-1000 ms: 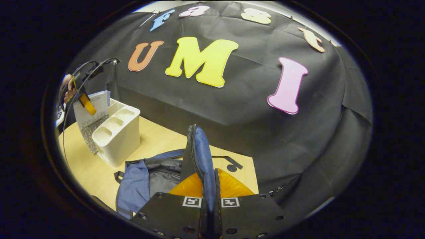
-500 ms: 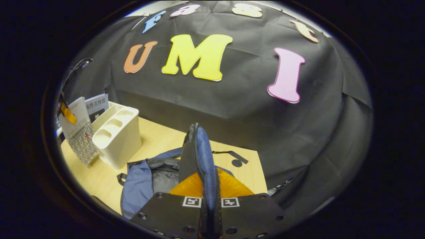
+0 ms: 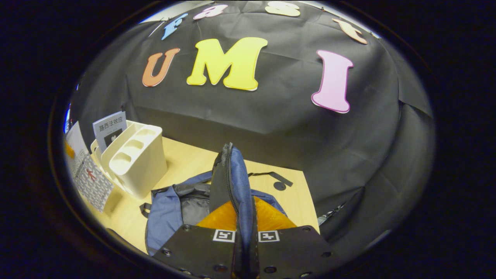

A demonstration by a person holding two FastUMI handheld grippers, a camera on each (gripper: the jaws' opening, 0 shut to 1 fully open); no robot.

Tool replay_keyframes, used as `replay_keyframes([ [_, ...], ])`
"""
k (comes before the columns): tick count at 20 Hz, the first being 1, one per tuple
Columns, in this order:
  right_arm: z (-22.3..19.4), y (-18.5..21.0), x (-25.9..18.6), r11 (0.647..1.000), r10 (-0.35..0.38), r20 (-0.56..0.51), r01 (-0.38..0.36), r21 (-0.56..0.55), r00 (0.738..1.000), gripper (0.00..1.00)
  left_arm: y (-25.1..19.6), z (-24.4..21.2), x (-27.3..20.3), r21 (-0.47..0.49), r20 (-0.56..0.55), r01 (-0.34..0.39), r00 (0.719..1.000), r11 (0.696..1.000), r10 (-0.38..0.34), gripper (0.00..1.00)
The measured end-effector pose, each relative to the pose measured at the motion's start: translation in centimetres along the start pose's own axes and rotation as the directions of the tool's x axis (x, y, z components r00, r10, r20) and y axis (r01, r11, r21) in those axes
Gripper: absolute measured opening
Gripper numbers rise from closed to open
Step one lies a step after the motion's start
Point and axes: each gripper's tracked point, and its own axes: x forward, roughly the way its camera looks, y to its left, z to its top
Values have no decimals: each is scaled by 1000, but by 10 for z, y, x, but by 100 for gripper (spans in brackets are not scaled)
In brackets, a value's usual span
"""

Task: Open the schoolbag, grab two books from the bookshelf and put them into the schoolbag.

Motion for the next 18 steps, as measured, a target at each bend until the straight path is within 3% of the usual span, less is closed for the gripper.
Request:
replay_keyframes([
  [5,2,3,-2,1000,-11,5,11,-8,1000,7,-17,-6,11,-39,-21,87,996,995,-88,46],
  [8,1,3,-2,1000,-20,-3,20,-15,1000,7,-33,-6,20,-61,-31,149,988,987,-151,51],
  [9,2,2,-3,1000,-24,-8,24,-4,1000,7,-40,-4,22,-70,-26,172,984,983,-175,46],
  [18,19,3,-11,1000,-31,-6,31,-3,999,7,-124,24,68,-157,27,377,926,913,-377,46],
])
